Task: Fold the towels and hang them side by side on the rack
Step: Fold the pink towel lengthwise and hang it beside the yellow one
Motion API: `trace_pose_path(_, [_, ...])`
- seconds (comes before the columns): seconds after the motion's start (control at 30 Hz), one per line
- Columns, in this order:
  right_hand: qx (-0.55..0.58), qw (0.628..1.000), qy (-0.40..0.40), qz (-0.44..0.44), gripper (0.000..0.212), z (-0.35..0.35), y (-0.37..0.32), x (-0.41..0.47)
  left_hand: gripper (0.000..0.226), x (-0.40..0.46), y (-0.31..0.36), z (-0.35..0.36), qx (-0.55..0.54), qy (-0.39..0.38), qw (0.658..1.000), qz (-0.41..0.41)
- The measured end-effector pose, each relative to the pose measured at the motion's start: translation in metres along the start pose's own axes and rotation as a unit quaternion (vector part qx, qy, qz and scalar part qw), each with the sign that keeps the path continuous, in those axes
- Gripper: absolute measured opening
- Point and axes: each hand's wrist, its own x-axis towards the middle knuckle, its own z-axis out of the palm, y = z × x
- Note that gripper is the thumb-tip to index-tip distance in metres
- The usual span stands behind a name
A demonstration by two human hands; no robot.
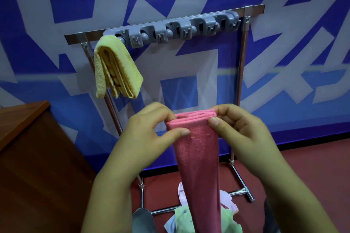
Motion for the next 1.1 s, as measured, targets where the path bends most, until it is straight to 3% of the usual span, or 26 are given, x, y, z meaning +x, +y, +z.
trace_pose_path(0.2, [-0.059, 0.996, 0.0, -0.062, 0.015, -0.002, -0.013, 0.006, 0.023, 0.002, 0.016, -0.006, -0.115, 0.066, 0.991, -0.01])
trace_pose_path(0.37, [-0.011, 0.999, 0.006, -0.043, 0.018, -0.003, 0.0, 0.005, 0.036, -0.001, 0.017, 0.007, -0.289, 0.11, 0.947, -0.09])
trace_pose_path(0.5, [0.002, 0.998, 0.016, -0.053, 0.013, -0.005, 0.003, 0.005, 0.023, 0.0, 0.015, 0.011, -0.338, 0.134, 0.926, -0.098])
trace_pose_path(0.67, [0.006, 0.999, 0.006, -0.053, 0.014, -0.002, 0.002, 0.005, 0.026, 0.0, 0.007, 0.0, -0.302, 0.082, 0.944, -0.105])
trace_pose_path(0.83, [0.001, 0.998, -0.015, -0.054, 0.012, 0.006, 0.007, 0.008, 0.046, -0.001, 0.02, -0.008, -0.13, -0.029, 0.99, -0.041])
trace_pose_path(0.97, [0.004, 0.997, -0.031, -0.071, 0.013, 0.015, 0.009, 0.012, 0.026, 0.009, 0.031, -0.006, -0.026, -0.007, 1.0, 0.005])
trace_pose_path(1.1, [0.045, 0.996, -0.027, -0.068, 0.019, 0.006, 0.013, 0.01, 0.019, 0.013, 0.031, -0.008, -0.029, 0.006, 0.999, 0.016])
